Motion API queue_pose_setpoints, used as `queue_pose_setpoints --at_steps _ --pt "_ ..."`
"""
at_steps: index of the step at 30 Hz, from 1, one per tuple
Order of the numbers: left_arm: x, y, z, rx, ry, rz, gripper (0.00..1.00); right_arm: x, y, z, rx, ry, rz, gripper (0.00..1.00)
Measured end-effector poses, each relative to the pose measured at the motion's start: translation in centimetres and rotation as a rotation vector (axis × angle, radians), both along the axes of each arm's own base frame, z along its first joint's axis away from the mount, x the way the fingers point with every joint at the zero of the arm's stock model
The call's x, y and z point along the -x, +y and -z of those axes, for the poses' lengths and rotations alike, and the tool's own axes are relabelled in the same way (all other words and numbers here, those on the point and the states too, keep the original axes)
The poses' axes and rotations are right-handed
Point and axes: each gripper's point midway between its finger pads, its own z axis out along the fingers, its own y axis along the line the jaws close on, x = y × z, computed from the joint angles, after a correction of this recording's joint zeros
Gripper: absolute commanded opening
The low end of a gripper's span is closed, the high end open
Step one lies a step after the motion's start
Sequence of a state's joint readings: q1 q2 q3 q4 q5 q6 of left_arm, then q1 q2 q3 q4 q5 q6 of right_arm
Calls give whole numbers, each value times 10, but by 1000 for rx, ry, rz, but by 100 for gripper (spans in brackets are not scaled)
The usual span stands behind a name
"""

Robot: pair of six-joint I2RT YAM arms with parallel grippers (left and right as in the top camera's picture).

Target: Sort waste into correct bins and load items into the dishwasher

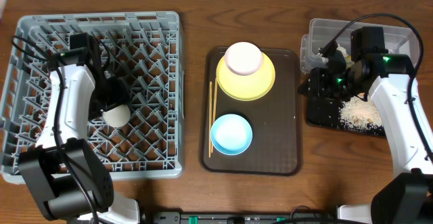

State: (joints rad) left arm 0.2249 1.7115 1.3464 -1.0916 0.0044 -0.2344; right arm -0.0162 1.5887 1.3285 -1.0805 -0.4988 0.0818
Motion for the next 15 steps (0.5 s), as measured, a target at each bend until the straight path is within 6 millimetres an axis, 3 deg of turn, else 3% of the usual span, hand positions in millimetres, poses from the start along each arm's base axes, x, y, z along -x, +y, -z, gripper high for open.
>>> queue_pose_setpoints --at_steps 4,15 --pt "1 0 0 0 5 0 57 0 0 0 0 0 0 42" --pt "1 0 -2 -2 -2 5 80 5 0 1 3 19 -6 50"
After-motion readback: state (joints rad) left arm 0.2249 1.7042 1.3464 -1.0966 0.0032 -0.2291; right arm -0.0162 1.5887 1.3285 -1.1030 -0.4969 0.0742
